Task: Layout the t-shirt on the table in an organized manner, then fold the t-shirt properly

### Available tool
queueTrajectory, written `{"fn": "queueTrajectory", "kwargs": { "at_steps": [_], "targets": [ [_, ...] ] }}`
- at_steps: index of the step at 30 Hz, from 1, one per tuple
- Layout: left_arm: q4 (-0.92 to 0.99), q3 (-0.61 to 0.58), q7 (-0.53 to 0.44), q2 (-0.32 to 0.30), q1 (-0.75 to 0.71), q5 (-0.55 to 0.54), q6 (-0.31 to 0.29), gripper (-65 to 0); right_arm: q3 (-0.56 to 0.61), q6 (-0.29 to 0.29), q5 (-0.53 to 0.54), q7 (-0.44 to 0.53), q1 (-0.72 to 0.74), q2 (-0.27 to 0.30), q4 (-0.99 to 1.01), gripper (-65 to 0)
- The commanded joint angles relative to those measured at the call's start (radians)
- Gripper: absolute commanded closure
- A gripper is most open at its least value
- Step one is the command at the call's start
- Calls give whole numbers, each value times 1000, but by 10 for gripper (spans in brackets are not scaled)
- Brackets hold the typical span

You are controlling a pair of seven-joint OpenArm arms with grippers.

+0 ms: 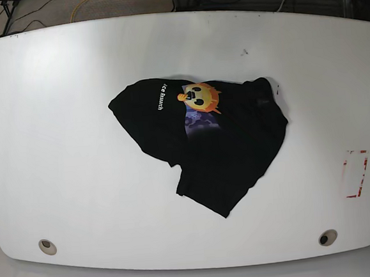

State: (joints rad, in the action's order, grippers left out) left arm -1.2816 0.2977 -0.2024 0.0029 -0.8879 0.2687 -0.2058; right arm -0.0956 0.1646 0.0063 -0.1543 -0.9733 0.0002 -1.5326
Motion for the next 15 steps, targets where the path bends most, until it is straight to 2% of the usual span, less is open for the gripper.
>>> {"fn": "queueTrajectory", "kwargs": {
  "at_steps": [1, 7, 13, 15],
  "targets": [
    [-69, -2, -10, -4, -72, -3, 6, -82, -5, 6, 5, 12, -63, 2, -70, -109],
    [-206, -25, -12, -8, -165, -16, 6, -82, -6, 6, 7, 12, -161, 2, -213, -109],
    [-346, -21, -12, -16, -234, -147, 6, -82, -8, 6, 7, 12, -233, 2, -352, -109],
    [-399, -21, -12, -42, -254, -185, 6, -82, -8, 6, 7, 12, -253, 2, -398, -109]
  ]
}}
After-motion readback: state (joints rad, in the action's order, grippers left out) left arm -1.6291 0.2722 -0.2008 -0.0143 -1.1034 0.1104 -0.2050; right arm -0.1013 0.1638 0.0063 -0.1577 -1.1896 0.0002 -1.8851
